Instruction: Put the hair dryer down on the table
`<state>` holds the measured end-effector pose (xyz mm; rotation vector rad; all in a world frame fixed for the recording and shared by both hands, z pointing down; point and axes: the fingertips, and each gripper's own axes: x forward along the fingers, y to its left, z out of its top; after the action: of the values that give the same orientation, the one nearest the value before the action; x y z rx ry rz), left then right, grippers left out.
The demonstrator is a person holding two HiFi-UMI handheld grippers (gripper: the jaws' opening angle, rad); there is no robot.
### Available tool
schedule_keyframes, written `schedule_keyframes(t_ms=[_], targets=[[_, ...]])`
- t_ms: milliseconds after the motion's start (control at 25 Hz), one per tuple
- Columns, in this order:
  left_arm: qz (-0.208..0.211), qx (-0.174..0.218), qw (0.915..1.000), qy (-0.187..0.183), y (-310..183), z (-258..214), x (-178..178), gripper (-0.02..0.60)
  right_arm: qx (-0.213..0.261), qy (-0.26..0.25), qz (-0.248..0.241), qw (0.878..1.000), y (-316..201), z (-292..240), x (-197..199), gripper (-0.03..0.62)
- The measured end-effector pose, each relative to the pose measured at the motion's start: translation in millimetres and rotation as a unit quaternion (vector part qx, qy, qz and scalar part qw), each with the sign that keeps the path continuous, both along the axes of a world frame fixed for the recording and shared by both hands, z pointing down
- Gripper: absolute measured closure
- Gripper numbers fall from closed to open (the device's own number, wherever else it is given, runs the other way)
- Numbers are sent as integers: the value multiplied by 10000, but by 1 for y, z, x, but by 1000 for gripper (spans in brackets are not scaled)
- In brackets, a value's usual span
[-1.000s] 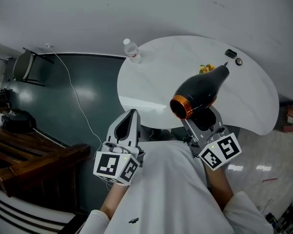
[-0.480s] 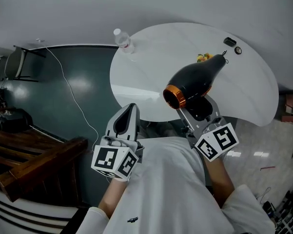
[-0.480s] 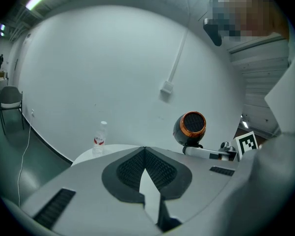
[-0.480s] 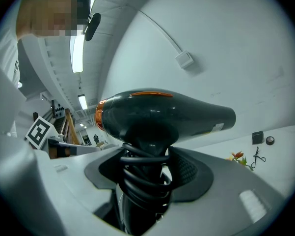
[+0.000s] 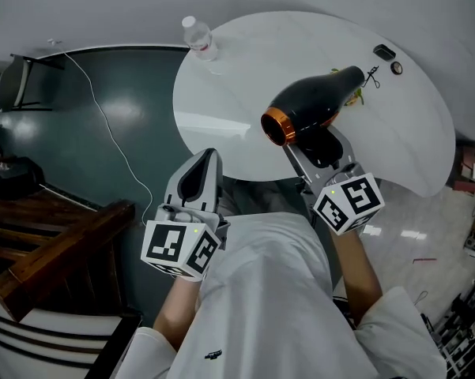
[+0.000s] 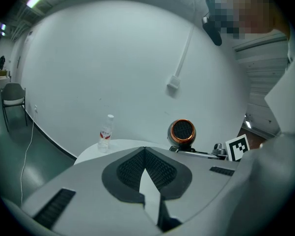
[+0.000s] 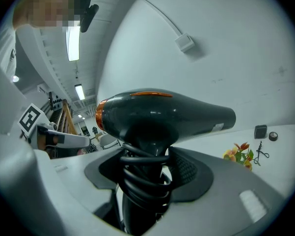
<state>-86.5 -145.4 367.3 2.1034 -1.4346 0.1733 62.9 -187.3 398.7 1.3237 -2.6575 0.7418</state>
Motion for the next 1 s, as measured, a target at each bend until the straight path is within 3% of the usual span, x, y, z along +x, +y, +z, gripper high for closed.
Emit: schedule_keyframes(t_ms=[1000], targets=[[127, -524, 9985, -89, -25, 50, -7, 572, -856, 1014, -282, 9908, -57, 142, -21, 316]])
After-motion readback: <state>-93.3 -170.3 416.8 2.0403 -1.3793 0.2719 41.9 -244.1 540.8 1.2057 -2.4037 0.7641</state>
